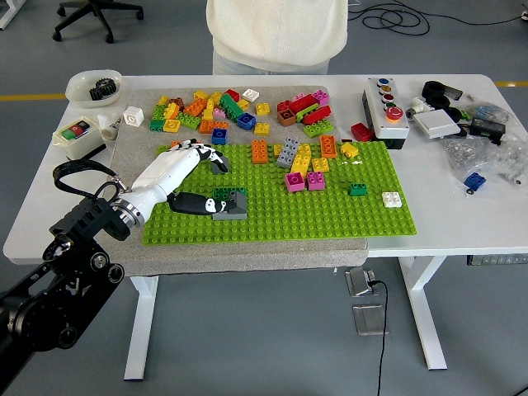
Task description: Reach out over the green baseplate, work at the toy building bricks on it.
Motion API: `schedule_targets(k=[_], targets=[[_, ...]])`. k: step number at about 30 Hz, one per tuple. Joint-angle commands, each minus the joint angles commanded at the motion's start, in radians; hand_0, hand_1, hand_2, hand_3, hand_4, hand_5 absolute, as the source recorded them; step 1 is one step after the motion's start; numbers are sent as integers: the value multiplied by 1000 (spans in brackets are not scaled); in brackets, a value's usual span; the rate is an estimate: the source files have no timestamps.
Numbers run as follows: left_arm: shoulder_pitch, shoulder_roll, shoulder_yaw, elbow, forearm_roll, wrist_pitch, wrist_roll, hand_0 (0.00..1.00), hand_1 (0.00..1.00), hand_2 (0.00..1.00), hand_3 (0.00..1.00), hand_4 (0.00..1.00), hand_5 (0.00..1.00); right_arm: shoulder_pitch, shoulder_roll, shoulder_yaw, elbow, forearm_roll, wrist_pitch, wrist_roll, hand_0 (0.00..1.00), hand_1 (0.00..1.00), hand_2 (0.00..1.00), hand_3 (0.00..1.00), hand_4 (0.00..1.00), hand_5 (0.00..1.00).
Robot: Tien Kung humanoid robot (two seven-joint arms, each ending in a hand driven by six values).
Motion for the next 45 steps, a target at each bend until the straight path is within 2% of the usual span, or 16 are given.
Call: schedule_targets(k=[16,30,45], targets=[[12,-26,40,43,21,1,-10,998,998,940,604,998,600,2,-1,0,0,6,-1,0,740,643,679,604,812,526],[6,-34,51,87,19,4,-13,998,998,941,604,998,603,5,0,-1,0,9,-1,-1,740,643,679,605,812,526],[0,-34,45,102,19,0,-13,998,998,938,605,998,600,4,1,0,0,9,-1,0,740,643,679,606,812,526]])
